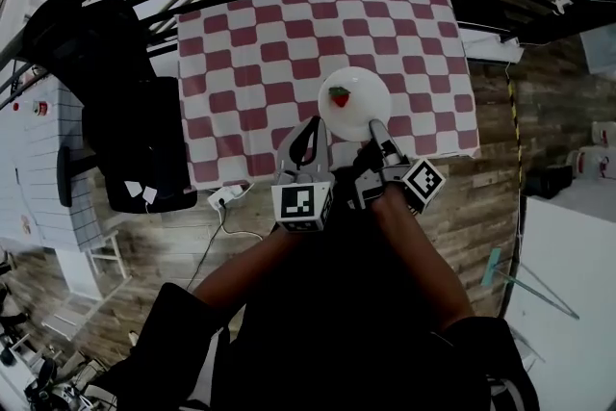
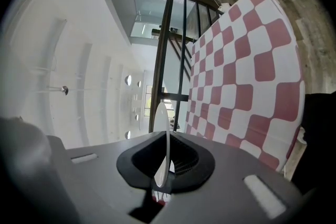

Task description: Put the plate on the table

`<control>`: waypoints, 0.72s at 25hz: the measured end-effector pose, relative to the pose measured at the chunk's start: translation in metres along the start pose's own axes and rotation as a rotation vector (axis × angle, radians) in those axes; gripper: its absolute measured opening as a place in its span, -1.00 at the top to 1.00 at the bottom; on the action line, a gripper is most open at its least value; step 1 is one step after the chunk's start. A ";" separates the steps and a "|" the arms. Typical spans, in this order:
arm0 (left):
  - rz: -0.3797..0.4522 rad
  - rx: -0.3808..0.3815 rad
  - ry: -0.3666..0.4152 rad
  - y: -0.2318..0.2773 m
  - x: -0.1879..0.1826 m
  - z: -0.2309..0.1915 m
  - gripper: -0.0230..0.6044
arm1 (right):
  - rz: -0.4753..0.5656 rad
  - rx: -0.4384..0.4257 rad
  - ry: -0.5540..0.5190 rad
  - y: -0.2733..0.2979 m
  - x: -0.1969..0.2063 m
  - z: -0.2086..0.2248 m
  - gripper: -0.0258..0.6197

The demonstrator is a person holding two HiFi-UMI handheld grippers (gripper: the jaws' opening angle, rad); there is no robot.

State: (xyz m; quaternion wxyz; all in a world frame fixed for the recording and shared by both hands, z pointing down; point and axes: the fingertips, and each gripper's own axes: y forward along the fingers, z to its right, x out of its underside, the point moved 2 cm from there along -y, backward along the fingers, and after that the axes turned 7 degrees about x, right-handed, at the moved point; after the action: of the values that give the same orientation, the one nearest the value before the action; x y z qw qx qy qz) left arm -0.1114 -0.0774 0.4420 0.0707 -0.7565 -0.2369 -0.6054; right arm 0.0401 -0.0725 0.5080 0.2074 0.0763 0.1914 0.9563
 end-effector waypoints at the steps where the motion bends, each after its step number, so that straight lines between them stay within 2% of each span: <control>1: 0.003 -0.010 0.004 0.001 -0.002 -0.004 0.90 | -0.005 -0.005 -0.010 0.003 -0.001 -0.001 0.89; 10: -0.012 -0.081 0.041 0.024 -0.013 -0.026 0.89 | -0.049 -0.018 -0.081 0.043 -0.012 -0.002 0.89; 15: -0.024 -0.083 0.054 0.043 -0.015 -0.031 0.90 | -0.076 -0.053 -0.081 0.068 -0.018 -0.005 0.89; 18: -0.039 -0.101 0.051 0.054 -0.016 -0.037 0.90 | -0.084 -0.023 -0.135 0.080 -0.026 -0.001 0.89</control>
State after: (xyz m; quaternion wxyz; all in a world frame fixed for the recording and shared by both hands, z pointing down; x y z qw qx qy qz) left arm -0.1224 -0.1432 0.4461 0.0267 -0.7387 -0.2189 -0.6370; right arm 0.0341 -0.1512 0.5370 0.2605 0.1301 0.1693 0.9416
